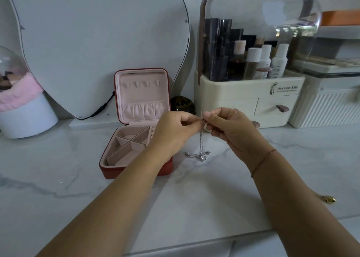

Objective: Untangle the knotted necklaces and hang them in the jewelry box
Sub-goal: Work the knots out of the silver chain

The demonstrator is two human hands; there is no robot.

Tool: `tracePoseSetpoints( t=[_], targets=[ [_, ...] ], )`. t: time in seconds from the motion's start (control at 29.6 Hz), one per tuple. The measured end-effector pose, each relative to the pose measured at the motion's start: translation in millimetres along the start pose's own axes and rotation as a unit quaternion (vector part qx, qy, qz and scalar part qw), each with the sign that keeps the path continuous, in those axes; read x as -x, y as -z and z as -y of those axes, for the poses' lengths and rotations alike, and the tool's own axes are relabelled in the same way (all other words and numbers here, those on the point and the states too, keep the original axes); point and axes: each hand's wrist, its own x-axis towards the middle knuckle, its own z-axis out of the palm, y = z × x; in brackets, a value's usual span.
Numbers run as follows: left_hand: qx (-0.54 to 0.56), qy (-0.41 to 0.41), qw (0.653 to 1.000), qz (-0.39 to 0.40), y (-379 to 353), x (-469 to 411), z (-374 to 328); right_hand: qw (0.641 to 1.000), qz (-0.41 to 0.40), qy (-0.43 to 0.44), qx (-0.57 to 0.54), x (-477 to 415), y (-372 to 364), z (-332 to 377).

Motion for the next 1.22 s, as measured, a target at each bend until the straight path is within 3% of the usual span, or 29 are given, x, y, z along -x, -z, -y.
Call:
tracePoseSetpoints(
  t=[0.07, 0.54, 0.98, 1.22],
  targets=[
    [-0.035, -0.024, 0.999, -0.009, -0.8, 0.4, 1.0, 1.0, -0.007, 0.004, 0.018, 0.8, -1.0, 0.1],
    [0.005, 0.036, 0.999, 0.031, 0.6, -2.2, 2.4, 0.998, 0.048, -0.016, -0.047, 1.9, 2.4, 1.9],
    [0.122, 0.122, 0.983, 0.057, 1.3, -1.9, -0.5, 0.997, 0.061, -0.013, -0.038, 2.1, 3.3, 2.7],
    [0.106, 0.091, 0.989, 0.051, 1.9, -3.2, 1.9, 0.998, 0.05, -0.004, -0.036, 2.1, 2.6, 2.9]
  ],
)
